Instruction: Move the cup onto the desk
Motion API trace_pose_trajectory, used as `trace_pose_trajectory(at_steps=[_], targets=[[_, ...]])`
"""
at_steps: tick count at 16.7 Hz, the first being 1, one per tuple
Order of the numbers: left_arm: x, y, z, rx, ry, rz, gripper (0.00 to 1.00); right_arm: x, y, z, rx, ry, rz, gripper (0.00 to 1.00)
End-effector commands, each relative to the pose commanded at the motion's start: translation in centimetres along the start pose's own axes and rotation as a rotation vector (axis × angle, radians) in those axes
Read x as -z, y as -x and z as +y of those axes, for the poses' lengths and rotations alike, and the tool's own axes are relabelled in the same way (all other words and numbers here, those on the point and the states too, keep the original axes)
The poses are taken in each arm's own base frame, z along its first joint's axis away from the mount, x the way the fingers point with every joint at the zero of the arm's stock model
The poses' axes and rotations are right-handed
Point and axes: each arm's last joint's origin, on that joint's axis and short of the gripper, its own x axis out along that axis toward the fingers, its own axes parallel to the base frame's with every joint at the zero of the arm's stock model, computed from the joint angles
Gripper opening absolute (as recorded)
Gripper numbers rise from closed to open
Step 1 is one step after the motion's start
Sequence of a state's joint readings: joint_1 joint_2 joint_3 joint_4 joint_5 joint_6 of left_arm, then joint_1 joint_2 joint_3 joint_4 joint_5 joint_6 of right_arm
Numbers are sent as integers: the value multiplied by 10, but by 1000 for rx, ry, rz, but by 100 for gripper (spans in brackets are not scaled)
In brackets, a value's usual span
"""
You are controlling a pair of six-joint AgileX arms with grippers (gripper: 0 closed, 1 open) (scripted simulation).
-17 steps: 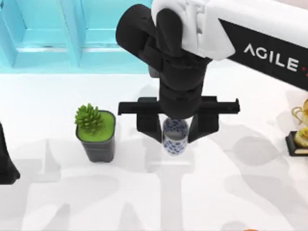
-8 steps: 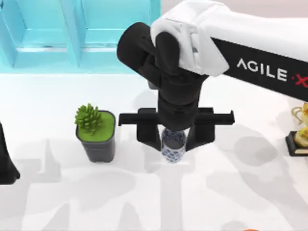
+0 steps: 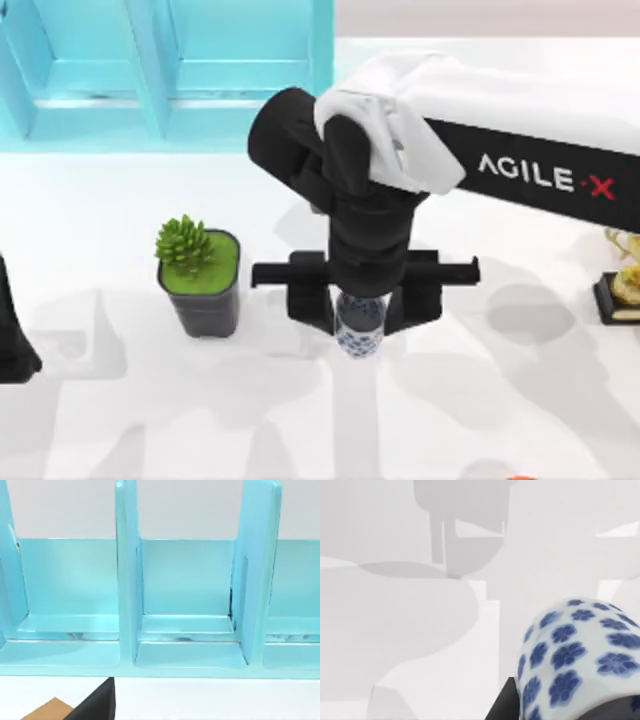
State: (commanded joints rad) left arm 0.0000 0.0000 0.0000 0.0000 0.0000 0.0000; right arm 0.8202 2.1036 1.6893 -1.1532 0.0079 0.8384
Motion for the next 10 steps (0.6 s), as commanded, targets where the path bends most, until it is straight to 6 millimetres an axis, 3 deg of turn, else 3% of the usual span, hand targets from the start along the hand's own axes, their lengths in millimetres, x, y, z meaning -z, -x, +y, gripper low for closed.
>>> trace_pose_trajectory(at_steps=[1, 10], targets=[[0, 0, 0, 0, 0, 0, 100, 0, 0, 0, 0, 0, 0, 0], [0, 0, 0, 0, 0, 0, 100, 0, 0, 0, 0, 0, 0, 68]])
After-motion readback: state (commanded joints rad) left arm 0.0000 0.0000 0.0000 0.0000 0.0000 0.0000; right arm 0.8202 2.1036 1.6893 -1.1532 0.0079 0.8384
